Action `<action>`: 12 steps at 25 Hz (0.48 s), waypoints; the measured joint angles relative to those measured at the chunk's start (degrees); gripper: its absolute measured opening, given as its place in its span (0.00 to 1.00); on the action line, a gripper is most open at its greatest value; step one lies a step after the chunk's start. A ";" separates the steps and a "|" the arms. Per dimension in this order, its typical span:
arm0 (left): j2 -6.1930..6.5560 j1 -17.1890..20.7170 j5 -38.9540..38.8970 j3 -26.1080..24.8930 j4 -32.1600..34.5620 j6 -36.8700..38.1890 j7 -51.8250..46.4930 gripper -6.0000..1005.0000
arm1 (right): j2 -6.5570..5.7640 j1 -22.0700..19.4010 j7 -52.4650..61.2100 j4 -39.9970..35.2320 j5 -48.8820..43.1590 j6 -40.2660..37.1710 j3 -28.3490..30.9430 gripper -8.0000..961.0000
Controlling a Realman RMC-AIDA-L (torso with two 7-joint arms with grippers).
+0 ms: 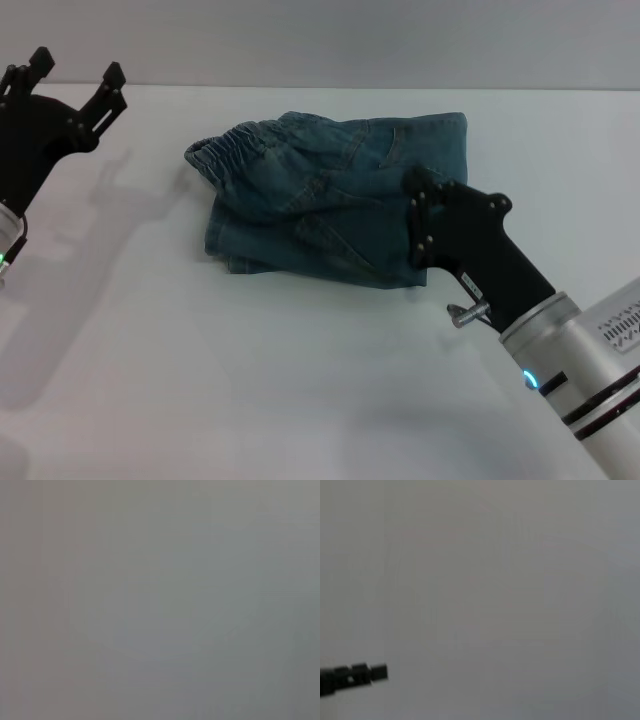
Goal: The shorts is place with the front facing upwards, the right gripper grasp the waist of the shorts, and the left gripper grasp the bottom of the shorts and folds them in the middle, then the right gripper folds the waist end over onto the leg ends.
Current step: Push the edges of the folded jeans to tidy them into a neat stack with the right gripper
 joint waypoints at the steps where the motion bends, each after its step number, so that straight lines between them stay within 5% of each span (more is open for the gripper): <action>1: 0.00 0.09 -0.03 -0.26 -0.37 -0.58 0.03 0.86 | 0.00 -0.30 0.66 0.06 -0.01 0.39 -0.03 0.01; 12: 0.18 -0.70 -0.16 -0.95 -1.79 -0.25 0.18 0.86 | 0.00 -1.19 6.78 0.73 1.50 8.16 -0.98 0.01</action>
